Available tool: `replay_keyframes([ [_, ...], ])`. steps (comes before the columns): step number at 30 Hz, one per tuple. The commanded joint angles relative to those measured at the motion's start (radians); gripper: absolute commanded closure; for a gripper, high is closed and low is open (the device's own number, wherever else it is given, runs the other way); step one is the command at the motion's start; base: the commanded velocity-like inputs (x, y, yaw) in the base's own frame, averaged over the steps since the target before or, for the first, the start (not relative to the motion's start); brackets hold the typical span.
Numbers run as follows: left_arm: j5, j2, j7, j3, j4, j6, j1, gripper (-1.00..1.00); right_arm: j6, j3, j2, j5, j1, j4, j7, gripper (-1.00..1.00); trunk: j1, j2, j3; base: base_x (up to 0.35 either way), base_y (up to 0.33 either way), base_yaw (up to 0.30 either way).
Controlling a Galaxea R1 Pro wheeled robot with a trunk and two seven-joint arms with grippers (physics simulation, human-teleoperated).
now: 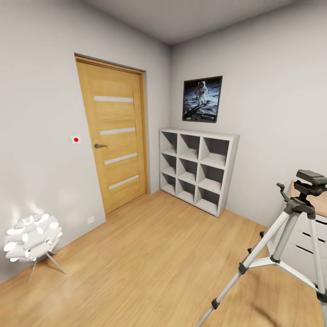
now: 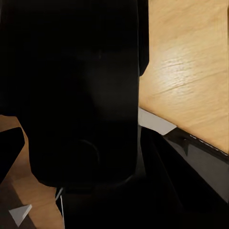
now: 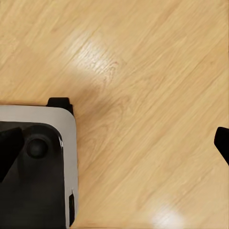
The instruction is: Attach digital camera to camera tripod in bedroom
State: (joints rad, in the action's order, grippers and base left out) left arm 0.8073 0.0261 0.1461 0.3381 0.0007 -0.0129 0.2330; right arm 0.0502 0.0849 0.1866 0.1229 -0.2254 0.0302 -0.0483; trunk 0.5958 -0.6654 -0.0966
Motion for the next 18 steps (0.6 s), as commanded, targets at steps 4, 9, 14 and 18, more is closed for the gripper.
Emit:
replay_keyframes([
  [4,0.004,0.000,0.002,0.009,0.001,0.014,-0.001,1.00,0.004,0.009,0.001,0.011,-0.002,0.003,-0.006,-1.00,-0.015,0.027,0.011,0.000,0.000,0.000],
  [9,0.004,-0.001,0.001,0.009,0.001,0.020,-0.001,1.00,0.002,0.009,0.000,0.012,-0.002,0.003,-0.008,-1.00,-0.034,0.062,0.027,0.000,0.000,0.000],
  [14,0.004,-0.001,0.001,0.009,0.001,0.023,-0.001,1.00,0.002,0.009,0.000,0.012,-0.002,0.003,-0.008,-1.00,-0.053,0.097,0.042,0.000,0.000,0.000],
  [18,0.004,-0.002,0.001,0.009,0.000,0.023,-0.001,1.00,0.002,0.009,0.000,0.012,-0.002,0.004,-0.008,-1.00,-0.069,0.125,0.055,0.000,0.000,0.000],
])
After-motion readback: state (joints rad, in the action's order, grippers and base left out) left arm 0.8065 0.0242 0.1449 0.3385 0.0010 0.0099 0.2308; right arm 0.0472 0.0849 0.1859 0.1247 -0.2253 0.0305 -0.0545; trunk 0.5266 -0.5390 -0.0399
